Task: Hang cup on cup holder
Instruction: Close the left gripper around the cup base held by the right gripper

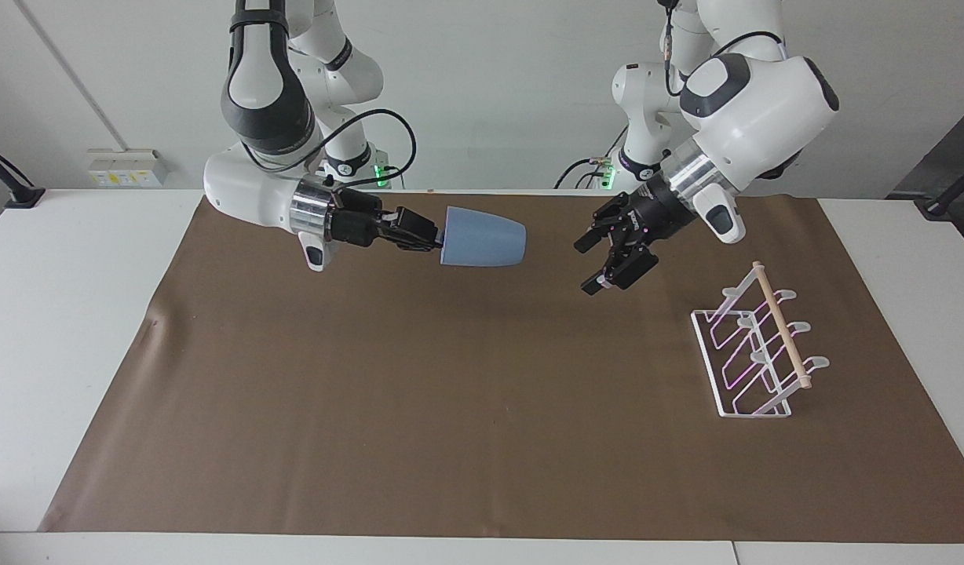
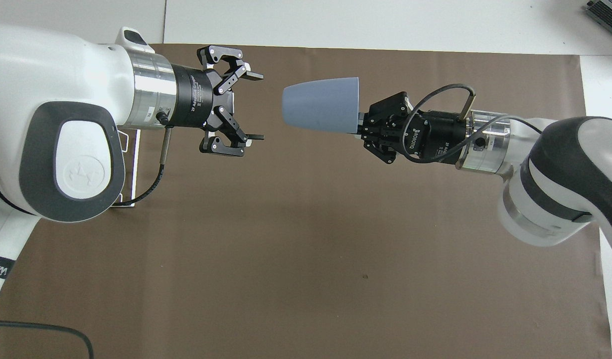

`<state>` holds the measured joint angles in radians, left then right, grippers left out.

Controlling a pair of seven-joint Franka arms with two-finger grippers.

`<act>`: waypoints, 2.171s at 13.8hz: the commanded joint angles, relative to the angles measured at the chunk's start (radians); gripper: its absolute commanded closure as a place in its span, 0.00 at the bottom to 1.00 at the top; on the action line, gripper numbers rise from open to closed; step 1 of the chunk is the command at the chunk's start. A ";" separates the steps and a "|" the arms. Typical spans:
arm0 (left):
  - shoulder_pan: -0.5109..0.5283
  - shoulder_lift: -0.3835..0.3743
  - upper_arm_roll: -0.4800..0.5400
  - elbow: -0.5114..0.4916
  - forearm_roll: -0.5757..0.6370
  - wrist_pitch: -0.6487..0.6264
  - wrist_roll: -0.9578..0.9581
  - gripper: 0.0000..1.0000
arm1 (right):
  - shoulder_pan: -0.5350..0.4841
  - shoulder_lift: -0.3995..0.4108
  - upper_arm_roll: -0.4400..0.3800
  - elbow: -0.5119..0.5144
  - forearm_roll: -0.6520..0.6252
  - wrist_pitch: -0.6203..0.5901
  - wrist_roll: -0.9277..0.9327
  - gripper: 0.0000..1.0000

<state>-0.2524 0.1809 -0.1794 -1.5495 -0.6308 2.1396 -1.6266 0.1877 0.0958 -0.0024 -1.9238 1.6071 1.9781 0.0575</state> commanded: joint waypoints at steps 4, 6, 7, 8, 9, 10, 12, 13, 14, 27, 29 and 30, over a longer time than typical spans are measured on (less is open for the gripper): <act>-0.022 0.015 0.003 0.023 0.002 0.043 -0.080 0.00 | 0.024 0.001 0.001 -0.014 0.040 0.030 0.016 1.00; -0.044 0.015 0.000 0.022 -0.003 0.020 -0.093 0.00 | 0.026 0.001 0.001 -0.015 0.040 0.031 0.016 1.00; -0.050 0.011 -0.003 0.016 -0.007 -0.016 -0.091 0.00 | 0.026 0.001 0.001 -0.015 0.040 0.031 0.016 1.00; -0.053 0.009 -0.003 0.017 -0.007 -0.053 -0.091 0.00 | 0.026 0.001 0.001 -0.015 0.040 0.031 0.016 1.00; -0.053 0.008 -0.003 0.017 -0.007 -0.066 -0.091 0.00 | 0.026 0.001 0.001 -0.015 0.040 0.031 0.016 1.00; -0.053 0.005 -0.003 0.017 -0.009 -0.066 -0.099 0.00 | 0.026 0.001 0.001 -0.015 0.039 0.031 0.016 1.00; -0.053 0.005 -0.003 0.022 -0.010 -0.052 -0.163 0.00 | 0.026 0.001 0.001 -0.017 0.039 0.031 0.016 1.00; -0.053 0.005 -0.003 0.023 -0.010 -0.052 -0.173 0.00 | 0.026 0.001 0.001 -0.015 0.039 0.031 0.016 1.00; -0.053 0.000 -0.005 0.023 -0.015 -0.052 -0.177 0.00 | 0.026 0.001 0.001 -0.015 0.039 0.031 0.016 1.00; -0.076 -0.032 -0.025 -0.012 -0.024 0.106 -0.397 0.00 | 0.026 0.001 0.001 -0.015 0.030 0.031 0.016 1.00; -0.091 -0.049 -0.025 -0.059 -0.024 0.166 -0.403 0.00 | 0.026 0.001 0.001 -0.015 0.030 0.031 0.016 1.00; -0.096 -0.060 -0.025 -0.093 -0.024 0.212 -0.401 0.00 | 0.026 0.001 0.001 -0.015 0.030 0.031 0.016 1.00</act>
<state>-0.3256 0.1647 -0.2121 -1.5575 -0.6458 2.2679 -2.0110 0.2082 0.1024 -0.0026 -1.9351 1.6233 1.9904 0.0587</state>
